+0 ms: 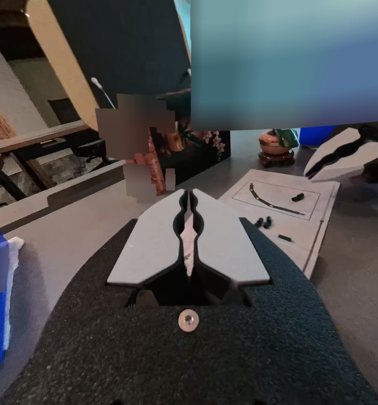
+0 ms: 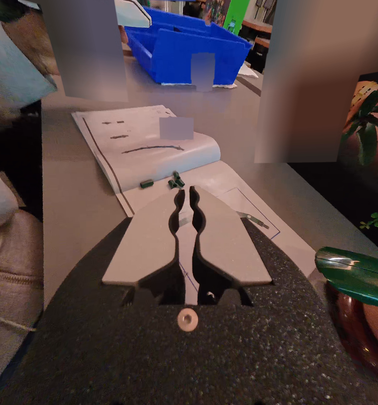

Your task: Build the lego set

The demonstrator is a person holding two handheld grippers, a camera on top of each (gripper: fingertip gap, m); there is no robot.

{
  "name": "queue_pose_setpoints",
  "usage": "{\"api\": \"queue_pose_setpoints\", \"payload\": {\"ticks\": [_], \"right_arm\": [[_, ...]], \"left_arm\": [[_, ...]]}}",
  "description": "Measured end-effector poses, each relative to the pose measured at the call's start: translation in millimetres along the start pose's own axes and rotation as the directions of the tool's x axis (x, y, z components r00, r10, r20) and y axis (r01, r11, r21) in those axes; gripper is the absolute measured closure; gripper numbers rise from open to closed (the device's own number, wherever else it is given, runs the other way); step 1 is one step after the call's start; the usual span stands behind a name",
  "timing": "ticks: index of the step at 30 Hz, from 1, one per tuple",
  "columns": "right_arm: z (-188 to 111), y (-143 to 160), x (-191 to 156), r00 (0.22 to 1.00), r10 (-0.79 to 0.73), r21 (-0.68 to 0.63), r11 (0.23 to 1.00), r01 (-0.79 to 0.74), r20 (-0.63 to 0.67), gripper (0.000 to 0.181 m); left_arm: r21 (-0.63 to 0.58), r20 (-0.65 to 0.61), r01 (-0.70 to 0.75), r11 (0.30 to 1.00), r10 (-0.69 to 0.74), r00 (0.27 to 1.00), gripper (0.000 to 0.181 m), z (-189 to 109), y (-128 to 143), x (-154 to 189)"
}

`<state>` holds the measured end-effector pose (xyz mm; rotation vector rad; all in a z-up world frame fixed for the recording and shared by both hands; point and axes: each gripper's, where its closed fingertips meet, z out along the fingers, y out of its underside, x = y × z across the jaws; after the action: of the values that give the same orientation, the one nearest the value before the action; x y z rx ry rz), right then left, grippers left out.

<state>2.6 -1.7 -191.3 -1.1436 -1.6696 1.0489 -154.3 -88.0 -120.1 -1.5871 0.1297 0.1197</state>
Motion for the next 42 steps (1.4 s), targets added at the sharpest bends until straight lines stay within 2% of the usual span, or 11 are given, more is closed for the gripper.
{"api": "queue_pose_setpoints", "payload": {"ticks": [2, 4, 7, 9, 11, 14, 19, 24, 29, 34, 42], "right_arm": [[7.3, -5.4, -3.8, 0.999, 0.036, 0.066, 0.997, -0.038, 0.031, 0.173], [15.3, -6.7, -8.0, 0.998, 0.016, 0.073, 0.997, -0.021, 0.058, 0.169], [28.8, -3.4, -10.6, 0.998, -0.023, 0.021, 1.000, 0.022, 0.063, 0.167], [35.3, 3.1, -12.5, 0.997, -0.014, -0.040, 0.999, 0.017, 0.078, 0.166], [37.7, 7.4, -14.1, 0.995, 0.010, -0.078, 0.997, -0.002, 0.096, 0.167], [37.9, 8.0, -12.5, 0.994, 0.052, -0.086, 0.995, -0.043, 0.094, 0.168], [38.1, 8.3, -14.6, 0.996, 0.014, -0.087, 0.996, -0.007, 0.085, 0.168], [40.5, 12.0, -15.5, 0.995, 0.025, -0.119, 0.993, -0.012, 0.100, 0.168], [47.9, 1.0, -13.4, 0.983, 0.128, -0.084, 0.989, -0.118, 0.132, 0.153], [53.1, 15.4, -7.5, 0.990, 0.043, -0.216, 0.976, -0.013, 0.131, 0.152], [67.4, 22.6, -11.1, 0.987, 0.028, -0.264, 0.964, 0.016, 0.159, 0.158]], "left_arm": [[0.122, 0.023, 0.076, 0.990, -0.079, 0.997, 0.181, -10.5, -11.6, -19.6], [0.217, 0.087, 0.129, 0.968, -0.151, 0.985, 0.180, -19.2, -12.8, -40.3], [0.240, 0.313, 0.125, 0.963, -0.199, 0.929, 0.176, -32.0, 10.0, -73.5], [0.208, 0.392, 0.100, 0.973, -0.176, 0.903, 0.177, -39.2, 24.9, -82.8], [0.192, 0.361, 0.126, 0.973, -0.189, 0.913, 0.177, -39.7, 29.4, -81.9], [0.241, 0.271, 0.231, 0.943, -0.294, 0.917, 0.176, -38.7, 28.7, -78.6], [0.300, 0.172, 0.332, 0.894, -0.393, 0.903, 0.175, -43.0, 25.8, -77.8], [0.253, 0.154, 0.317, 0.914, -0.362, 0.919, 0.174, -36.8, 27.3, -70.7], [0.225, 0.124, 0.298, 0.927, -0.331, 0.935, 0.173, -32.3, 27.4, -63.6], [0.231, 0.113, 0.276, 0.933, -0.308, 0.945, 0.173, -31.4, 25.5, -59.9], [0.238, 0.098, 0.267, 0.934, -0.297, 0.950, 0.172, -31.7, 23.7, -56.2]]}}
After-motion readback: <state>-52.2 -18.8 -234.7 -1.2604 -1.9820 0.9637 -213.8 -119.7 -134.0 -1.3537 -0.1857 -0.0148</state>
